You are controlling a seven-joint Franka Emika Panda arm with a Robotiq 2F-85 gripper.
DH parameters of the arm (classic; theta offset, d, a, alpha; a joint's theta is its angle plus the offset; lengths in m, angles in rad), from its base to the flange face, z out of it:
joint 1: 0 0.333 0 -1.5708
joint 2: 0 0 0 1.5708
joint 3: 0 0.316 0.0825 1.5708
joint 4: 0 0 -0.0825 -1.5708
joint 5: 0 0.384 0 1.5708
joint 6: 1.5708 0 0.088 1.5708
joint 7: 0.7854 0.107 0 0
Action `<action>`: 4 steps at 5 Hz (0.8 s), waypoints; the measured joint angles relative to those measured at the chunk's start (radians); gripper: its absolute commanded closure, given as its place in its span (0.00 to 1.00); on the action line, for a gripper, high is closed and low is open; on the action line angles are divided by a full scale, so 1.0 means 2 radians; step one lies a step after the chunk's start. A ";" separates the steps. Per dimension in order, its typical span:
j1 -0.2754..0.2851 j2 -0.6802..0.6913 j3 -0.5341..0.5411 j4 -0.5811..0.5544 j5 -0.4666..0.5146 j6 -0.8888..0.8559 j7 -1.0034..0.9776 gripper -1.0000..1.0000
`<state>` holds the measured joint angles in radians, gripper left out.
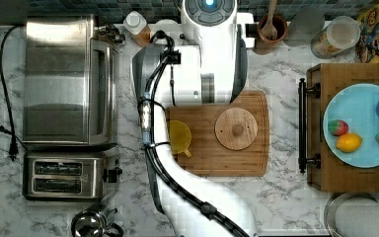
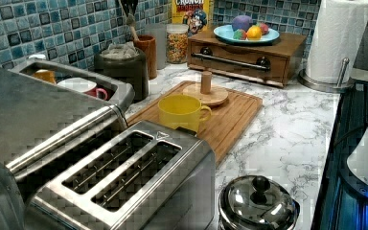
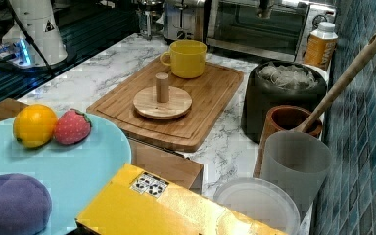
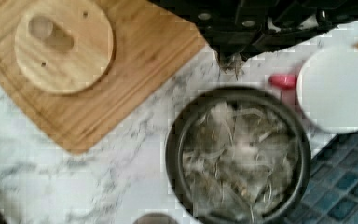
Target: Get a tea bag.
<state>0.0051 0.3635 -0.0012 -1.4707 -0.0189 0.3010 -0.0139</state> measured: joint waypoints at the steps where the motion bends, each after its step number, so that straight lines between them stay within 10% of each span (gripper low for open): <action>1: -0.002 -0.026 0.005 -0.035 0.002 0.001 -0.029 1.00; 4: -0.002 -0.155 0.000 -0.192 0.004 0.004 -0.068 1.00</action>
<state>0.0011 0.0528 -0.0012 -1.8555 -0.0108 0.3091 -0.1489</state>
